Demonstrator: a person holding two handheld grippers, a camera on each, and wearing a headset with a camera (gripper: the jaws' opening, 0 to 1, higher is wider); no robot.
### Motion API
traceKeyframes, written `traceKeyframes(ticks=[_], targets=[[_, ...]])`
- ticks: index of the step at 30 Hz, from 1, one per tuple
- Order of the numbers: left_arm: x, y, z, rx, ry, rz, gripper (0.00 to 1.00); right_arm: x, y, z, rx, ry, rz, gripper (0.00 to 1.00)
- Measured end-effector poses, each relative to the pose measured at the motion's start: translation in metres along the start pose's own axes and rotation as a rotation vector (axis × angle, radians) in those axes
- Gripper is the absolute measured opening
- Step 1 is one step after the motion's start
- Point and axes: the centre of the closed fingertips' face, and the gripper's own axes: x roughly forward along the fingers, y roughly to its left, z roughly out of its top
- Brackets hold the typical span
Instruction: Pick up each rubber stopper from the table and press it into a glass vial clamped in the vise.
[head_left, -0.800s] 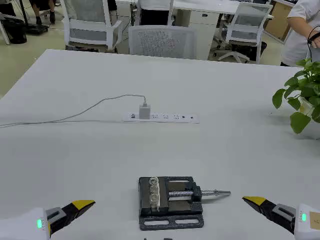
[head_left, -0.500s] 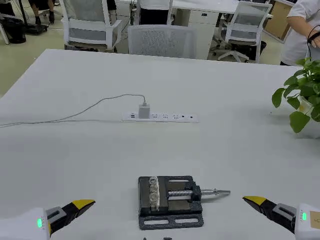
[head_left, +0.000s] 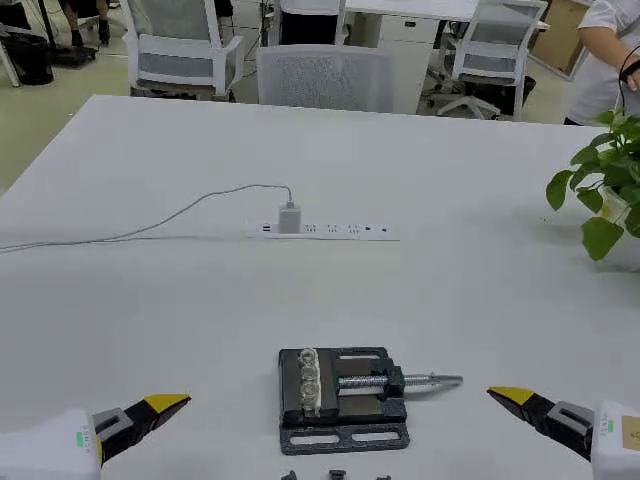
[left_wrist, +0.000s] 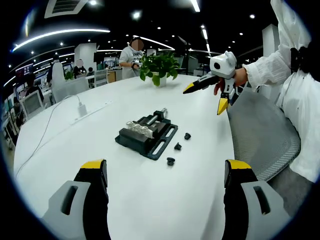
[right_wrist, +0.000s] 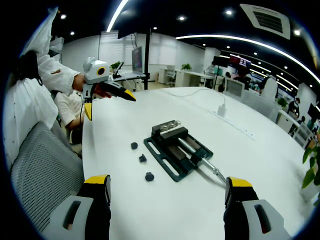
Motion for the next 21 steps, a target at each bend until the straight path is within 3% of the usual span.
traceKeyframes(ticks=[21], targets=[[0.0003, -0.0013, -0.0013, -0.006, 0.003, -0.004, 0.96, 0.0012, -0.0001, 0.0004, 0.009, -0.005, -0.004, 0.93]])
